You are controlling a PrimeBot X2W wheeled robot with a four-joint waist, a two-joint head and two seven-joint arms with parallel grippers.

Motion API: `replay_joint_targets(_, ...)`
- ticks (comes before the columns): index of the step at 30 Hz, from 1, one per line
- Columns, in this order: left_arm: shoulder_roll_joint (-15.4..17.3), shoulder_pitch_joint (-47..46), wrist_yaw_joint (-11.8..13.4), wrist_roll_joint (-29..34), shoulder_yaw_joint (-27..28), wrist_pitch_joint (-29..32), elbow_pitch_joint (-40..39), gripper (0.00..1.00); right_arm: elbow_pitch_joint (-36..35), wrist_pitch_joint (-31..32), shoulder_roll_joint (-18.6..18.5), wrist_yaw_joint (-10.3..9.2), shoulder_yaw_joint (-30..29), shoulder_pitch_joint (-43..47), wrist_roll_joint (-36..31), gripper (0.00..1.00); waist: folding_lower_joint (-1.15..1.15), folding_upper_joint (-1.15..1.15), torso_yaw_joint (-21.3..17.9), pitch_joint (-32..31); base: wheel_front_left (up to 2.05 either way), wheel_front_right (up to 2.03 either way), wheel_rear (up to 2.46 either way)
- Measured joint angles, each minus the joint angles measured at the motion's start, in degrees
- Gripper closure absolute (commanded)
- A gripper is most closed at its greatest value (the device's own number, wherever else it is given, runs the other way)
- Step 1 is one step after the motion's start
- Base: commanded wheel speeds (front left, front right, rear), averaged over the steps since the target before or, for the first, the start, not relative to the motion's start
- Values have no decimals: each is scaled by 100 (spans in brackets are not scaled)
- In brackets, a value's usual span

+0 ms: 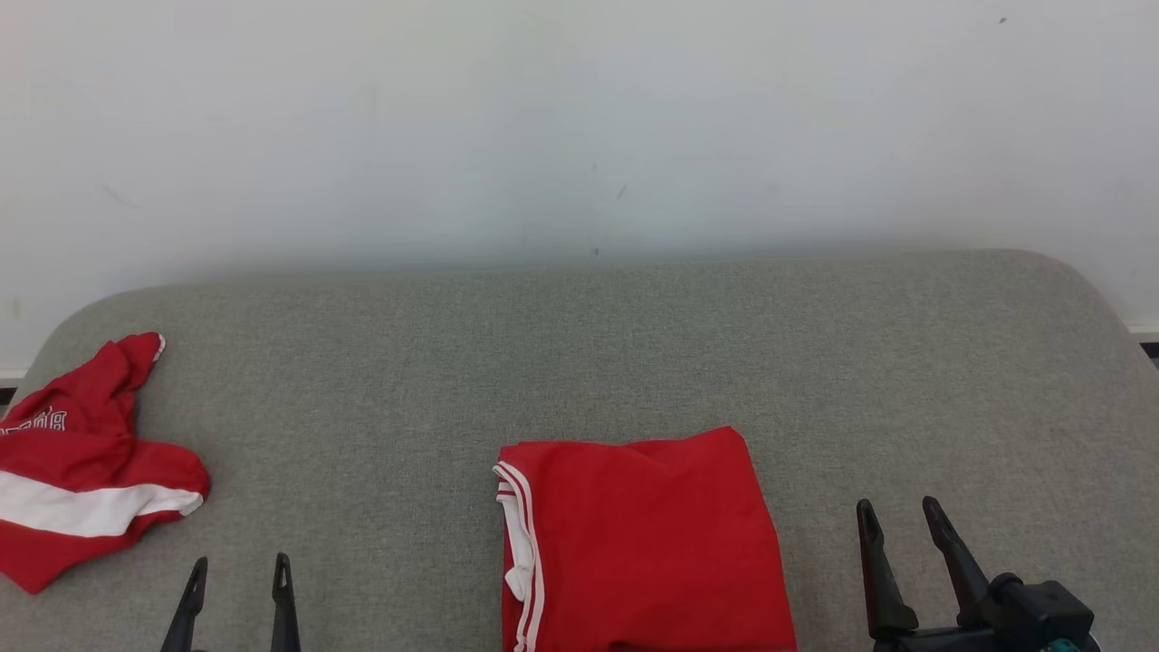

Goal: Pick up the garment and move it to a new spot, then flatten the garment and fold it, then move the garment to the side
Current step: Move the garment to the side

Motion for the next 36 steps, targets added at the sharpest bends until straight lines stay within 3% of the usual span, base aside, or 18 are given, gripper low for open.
replay_joint_targets(12,51,3,40,13,-40,0,12,0,87,97,-24,0,-16,-10,-377,0,0,0,-28,11,0,0,0)
replay_joint_targets(36,129,-16,81,-100,-127,5,93,0,-24,253,8,0,-75,-3,-432,0,0,0,-21,7,0,0,0)
